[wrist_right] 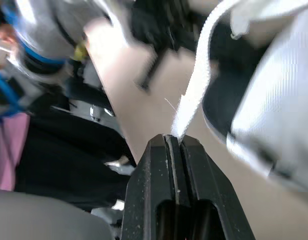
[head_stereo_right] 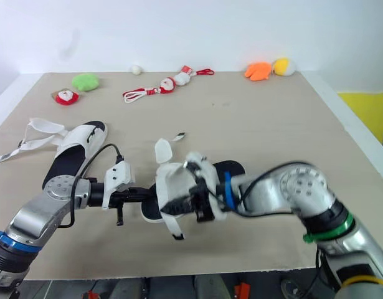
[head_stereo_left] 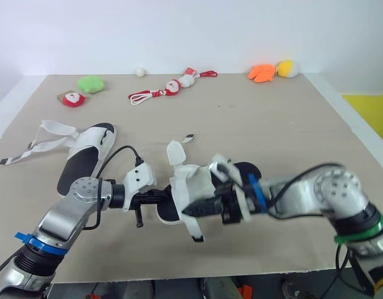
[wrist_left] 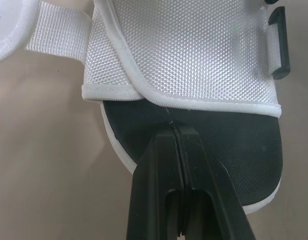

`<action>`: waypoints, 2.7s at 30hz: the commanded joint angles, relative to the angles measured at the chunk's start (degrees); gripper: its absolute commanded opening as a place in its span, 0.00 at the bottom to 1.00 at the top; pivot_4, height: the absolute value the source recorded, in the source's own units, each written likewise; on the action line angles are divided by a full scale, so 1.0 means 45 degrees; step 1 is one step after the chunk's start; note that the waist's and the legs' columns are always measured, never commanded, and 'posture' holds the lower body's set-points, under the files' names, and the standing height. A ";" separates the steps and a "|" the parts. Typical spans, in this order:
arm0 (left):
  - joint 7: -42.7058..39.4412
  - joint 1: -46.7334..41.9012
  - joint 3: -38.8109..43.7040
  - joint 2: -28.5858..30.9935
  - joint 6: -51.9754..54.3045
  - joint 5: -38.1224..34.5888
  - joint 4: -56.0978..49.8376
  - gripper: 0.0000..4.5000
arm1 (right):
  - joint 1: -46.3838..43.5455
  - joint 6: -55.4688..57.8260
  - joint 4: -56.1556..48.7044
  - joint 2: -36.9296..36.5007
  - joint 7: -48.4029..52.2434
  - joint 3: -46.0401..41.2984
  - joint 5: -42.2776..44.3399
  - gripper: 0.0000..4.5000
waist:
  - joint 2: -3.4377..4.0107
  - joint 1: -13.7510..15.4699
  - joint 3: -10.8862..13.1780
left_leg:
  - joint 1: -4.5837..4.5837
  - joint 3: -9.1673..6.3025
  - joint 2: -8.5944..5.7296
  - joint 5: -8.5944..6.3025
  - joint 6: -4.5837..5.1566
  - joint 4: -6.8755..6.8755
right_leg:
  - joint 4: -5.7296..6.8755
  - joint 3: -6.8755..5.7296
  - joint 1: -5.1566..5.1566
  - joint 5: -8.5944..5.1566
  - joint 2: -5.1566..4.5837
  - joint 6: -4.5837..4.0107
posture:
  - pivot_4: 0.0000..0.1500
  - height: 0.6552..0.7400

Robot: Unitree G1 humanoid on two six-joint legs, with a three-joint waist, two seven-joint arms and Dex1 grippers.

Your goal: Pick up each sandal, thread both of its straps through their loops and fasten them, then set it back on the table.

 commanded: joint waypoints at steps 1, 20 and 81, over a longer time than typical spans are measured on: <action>0.0066 0.0100 -0.0393 -0.0040 0.0091 0.0412 0.0503 0.00 | -0.1121 0.0882 0.2469 0.0708 0.0876 -0.0663 0.0235 0.01 | -0.0003 -0.0003 -0.0002 | 0.0002 0.0000 0.0000 0.0002 0.0002 0.0000 | 0.0000 0.0000 0.0000 0.0004 0.0001 -0.0004 | 1.00 1.00; 0.0507 0.0466 -0.0334 -0.0170 0.0111 0.0428 0.0147 0.00 | -0.3800 0.4569 0.7382 0.1896 0.2756 -0.1288 -0.2846 0.01 | 0.0003 0.0039 -0.0003 | -0.0038 -0.0005 -0.0013 0.0002 0.0003 -0.0005 | -0.0002 0.0003 -0.0022 0.0002 -0.0002 -0.0006 | 1.00 1.00; 0.0715 0.0509 -0.0413 -0.0455 0.0013 0.0516 0.0234 0.00 | -0.4732 0.5299 0.7123 0.2143 0.7956 -0.1554 -0.7924 0.01 | 0.0014 0.0031 0.0000 | -0.0045 -0.0003 -0.0020 0.0002 0.0003 -0.0004 | -0.0002 0.0002 -0.0034 0.0007 -0.0005 0.0009 | 1.00 1.00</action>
